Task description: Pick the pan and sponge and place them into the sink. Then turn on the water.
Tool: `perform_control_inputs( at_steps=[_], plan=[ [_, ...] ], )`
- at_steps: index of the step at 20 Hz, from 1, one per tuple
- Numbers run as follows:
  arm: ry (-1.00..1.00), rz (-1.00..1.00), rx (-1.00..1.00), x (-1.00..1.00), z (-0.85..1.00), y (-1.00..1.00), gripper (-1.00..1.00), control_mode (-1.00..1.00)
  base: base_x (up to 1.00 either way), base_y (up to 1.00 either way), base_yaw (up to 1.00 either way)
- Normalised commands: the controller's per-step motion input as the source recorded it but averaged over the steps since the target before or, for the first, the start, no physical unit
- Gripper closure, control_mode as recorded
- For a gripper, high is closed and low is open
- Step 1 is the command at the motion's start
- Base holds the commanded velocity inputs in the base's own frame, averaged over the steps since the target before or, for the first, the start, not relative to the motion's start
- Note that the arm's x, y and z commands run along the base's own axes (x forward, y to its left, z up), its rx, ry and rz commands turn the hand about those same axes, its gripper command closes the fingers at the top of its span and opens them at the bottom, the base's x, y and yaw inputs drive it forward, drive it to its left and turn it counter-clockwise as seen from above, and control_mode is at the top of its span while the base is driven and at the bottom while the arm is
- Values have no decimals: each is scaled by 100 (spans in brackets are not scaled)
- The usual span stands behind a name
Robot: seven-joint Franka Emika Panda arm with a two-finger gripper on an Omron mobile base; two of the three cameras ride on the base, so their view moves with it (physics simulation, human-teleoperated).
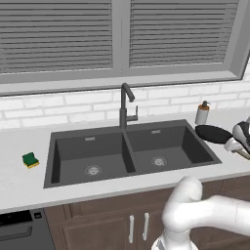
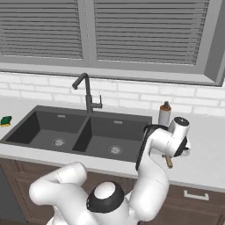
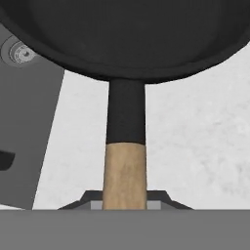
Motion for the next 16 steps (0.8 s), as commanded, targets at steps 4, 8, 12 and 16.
perform_control_inputs(
  at_steps=[4,8,12,16],
  plan=[
    [0,42,-2,18,42,100,100,-100,0,0,0],
    [1,48,-1,29,37,96,100,-100,0,0,0],
    [1,53,0,41,22,75,100,-100,0,0,0],
    [0,44,-2,44,0,60,100,-100,0,0,0]
  ],
)
